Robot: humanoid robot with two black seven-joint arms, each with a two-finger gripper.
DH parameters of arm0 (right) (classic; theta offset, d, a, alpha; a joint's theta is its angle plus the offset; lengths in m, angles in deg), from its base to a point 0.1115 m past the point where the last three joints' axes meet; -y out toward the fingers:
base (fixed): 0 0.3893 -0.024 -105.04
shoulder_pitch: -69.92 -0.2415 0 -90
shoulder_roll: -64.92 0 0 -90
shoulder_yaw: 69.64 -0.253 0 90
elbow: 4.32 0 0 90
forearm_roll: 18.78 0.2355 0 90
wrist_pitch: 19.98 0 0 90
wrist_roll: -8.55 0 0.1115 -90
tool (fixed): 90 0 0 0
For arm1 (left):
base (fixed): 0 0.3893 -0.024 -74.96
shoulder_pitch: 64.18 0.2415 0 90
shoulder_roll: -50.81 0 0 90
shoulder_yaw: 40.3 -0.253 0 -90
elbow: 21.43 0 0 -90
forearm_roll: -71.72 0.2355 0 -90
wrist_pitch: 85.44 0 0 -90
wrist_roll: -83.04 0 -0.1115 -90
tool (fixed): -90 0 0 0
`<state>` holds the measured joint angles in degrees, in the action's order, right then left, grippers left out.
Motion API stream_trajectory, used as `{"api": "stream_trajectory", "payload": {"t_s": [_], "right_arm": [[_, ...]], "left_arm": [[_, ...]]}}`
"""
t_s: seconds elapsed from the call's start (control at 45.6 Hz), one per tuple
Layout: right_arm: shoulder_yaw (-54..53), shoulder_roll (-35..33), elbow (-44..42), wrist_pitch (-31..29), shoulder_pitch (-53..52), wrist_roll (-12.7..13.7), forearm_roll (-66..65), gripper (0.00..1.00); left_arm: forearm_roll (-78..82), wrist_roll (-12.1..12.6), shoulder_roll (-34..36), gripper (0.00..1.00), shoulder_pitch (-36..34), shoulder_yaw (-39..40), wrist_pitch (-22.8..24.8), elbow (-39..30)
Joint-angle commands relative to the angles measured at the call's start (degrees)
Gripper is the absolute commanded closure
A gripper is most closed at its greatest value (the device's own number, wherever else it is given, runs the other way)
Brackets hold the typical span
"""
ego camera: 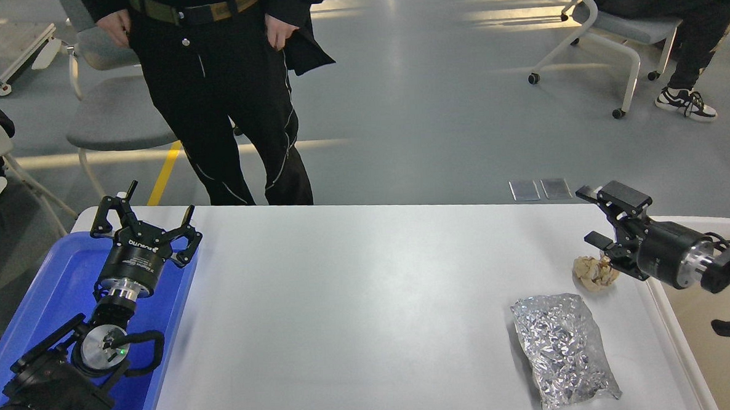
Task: Tidy desktop
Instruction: 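Swing the right gripper over and down toward the silver foil bag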
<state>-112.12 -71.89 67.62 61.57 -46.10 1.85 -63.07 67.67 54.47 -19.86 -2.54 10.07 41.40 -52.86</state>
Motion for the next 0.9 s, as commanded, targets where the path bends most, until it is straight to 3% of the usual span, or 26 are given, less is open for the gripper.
{"api": "stream_trajectory", "payload": {"t_s": [0.0,0.088,0.351,0.702,0.878], "right_arm": [[16.3,-4.4,1.4,-0.6,-9.4,0.3,-5.5,0.0],[22.1,-4.0,1.4,-0.4,-13.8,0.3,-5.4,0.0],[25.6,-4.6,3.6,-0.6,-15.9,0.3,-6.7,0.0],[38.1,-6.3,5.7,-0.2,-15.5,-0.2,-30.1,0.0],[43.9,-5.4,3.4,6.6,-15.5,-0.2,-40.0,0.01]], "left_arm": [[0.0,0.0,0.0,0.0,0.0,0.0,0.0,0.0],[0.0,0.0,0.0,0.0,0.0,0.0,0.0,0.1],[0.0,0.0,0.0,0.0,0.0,0.0,0.0,0.0],[0.0,0.0,0.0,0.0,0.0,0.0,0.1,0.0],[0.0,0.0,0.0,0.0,0.0,0.0,0.0,0.1]]}}
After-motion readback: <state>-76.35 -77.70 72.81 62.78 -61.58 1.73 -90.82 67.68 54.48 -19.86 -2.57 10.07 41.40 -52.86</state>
